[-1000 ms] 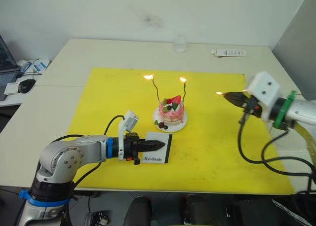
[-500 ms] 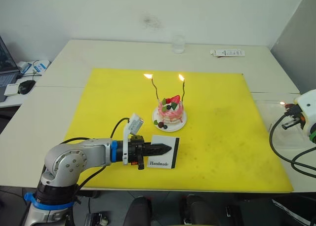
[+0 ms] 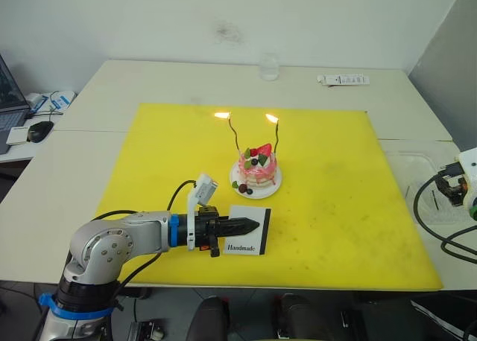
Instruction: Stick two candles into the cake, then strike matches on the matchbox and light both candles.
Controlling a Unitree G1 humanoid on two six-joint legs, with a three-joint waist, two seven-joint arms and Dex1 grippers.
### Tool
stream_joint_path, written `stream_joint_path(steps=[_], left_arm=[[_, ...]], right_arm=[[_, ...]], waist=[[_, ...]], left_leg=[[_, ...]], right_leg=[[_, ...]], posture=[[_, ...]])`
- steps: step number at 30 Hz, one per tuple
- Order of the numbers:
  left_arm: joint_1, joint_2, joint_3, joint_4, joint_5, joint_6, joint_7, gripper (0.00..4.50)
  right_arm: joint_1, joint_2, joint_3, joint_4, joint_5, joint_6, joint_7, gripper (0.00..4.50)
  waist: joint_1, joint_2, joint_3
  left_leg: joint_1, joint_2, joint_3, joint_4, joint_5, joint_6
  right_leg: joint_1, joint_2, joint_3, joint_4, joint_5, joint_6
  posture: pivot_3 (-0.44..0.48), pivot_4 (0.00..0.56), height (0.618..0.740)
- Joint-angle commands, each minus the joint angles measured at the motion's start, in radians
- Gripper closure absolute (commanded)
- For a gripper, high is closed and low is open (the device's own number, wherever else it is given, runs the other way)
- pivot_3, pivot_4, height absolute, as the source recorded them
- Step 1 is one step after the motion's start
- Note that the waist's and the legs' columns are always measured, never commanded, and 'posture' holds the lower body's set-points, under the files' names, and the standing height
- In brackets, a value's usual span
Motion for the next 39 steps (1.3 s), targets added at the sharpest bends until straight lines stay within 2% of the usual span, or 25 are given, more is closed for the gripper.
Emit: stream_joint_path(steps=[1,2,7,12,16,21,24,28,32,39], left_arm=[[0.003,-0.004,0.005,-0.036,-0.011,-0.017,0.005,4.5],[0.002,-0.005,0.006,-0.034,-0.01,-0.016,0.006,4.5],[-0.001,-0.006,0.026,-0.022,-0.047,0.016,0.038,4.5],[-0.01,-0.024,0.034,-0.03,-0.122,0.094,0.169,4.5],[-0.022,-0.065,0.037,-0.012,-0.172,0.138,0.303,4.5],[-0.037,-0.074,0.041,0.013,-0.185,0.162,0.392,4.5],[-0.048,-0.073,0.037,0.026,-0.178,0.164,0.408,4.5],[-0.057,-0.062,0.026,0.031,-0.144,0.15,0.4,3.5],[-0.056,-0.028,0.026,0.029,-0.103,0.134,0.362,2.29],[-0.062,0.103,0.013,-0.029,0.007,0.05,0.211,0.17]], right_arm=[[-0.025,-0.008,-0.058,-0.059,0.008,-0.019,-0.016,0.25],[-0.028,-0.007,-0.064,-0.074,0.015,-0.027,-0.012,0.03],[-0.025,-0.023,-0.073,-0.198,0.073,-0.101,0.074,0.03],[-0.035,-0.068,-0.055,-0.316,0.214,-0.163,0.269,0.03],[-0.079,-0.127,-0.006,-0.448,0.462,-0.035,0.445,0.03],[-0.088,-0.216,0.085,-0.527,0.6,0.034,0.577,0.03],[-0.117,-0.228,0.143,-0.529,0.622,0.035,0.595,0.03],[-0.171,-0.205,0.224,-0.501,0.592,0.008,0.582,0.0],[-0.198,-0.185,0.264,-0.49,0.58,-0.002,0.569,0.0],[-0.191,-0.186,0.279,-0.489,0.572,-0.013,0.572,0.0]], waist=[[0.0,0.0,0.0],[0.0,0.0,0.0],[-0.001,0.0,0.0],[0.0,0.0,0.0],[0.0,0.0,0.0],[0.003,-0.001,0.0],[0.003,-0.001,0.0],[0.003,-0.001,0.0],[0.003,-0.001,0.0],[0.003,-0.001,0.0]], left_leg=[[0.0,0.0,0.0,0.0,0.0,0.0],[0.0,0.0,0.0,0.0,0.0,0.0],[0.0,0.0,0.0,0.0,0.0,0.0],[0.0,0.001,-0.001,0.0,0.0,0.0],[0.0,0.001,-0.001,0.0,0.0,0.0],[0.0,0.001,-0.003,0.0,0.0,0.0],[0.0,0.0,-0.002,0.0,0.0,0.0],[0.0,0.0,-0.002,0.001,0.0,0.0],[0.0,0.0,-0.002,0.001,0.0,0.0],[0.0,0.001,-0.002,0.0,0.0,0.0]], right_leg=[[0.0,0.0,0.0,0.0,0.0,0.0],[0.0,0.0,0.0,0.0,0.0,0.0],[0.0,0.0,0.0,0.0,0.0,0.0],[0.0,0.0,0.0,0.0,0.0,0.0],[0.001,0.0,-0.001,0.0,0.0,0.0],[0.001,0.0,-0.003,0.0,0.0,0.0],[0.001,0.0,-0.002,0.0,0.0,0.0],[0.002,0.0,-0.003,0.0,0.0,0.0],[0.001,0.0,-0.002,0.0,0.0,0.0],[0.001,0.0,-0.003,0.0,0.0,0.0]], posture=[[0.0,0.15,0.74],[0.0,0.15,0.74],[0.0,0.15,0.74],[0.0,0.15,0.74],[0.0,0.15,0.74],[0.0,0.15,0.74],[0.0,0.15,0.74],[0.0,0.15,0.74],[0.0,0.15,0.74],[0.0,0.15,0.74]])
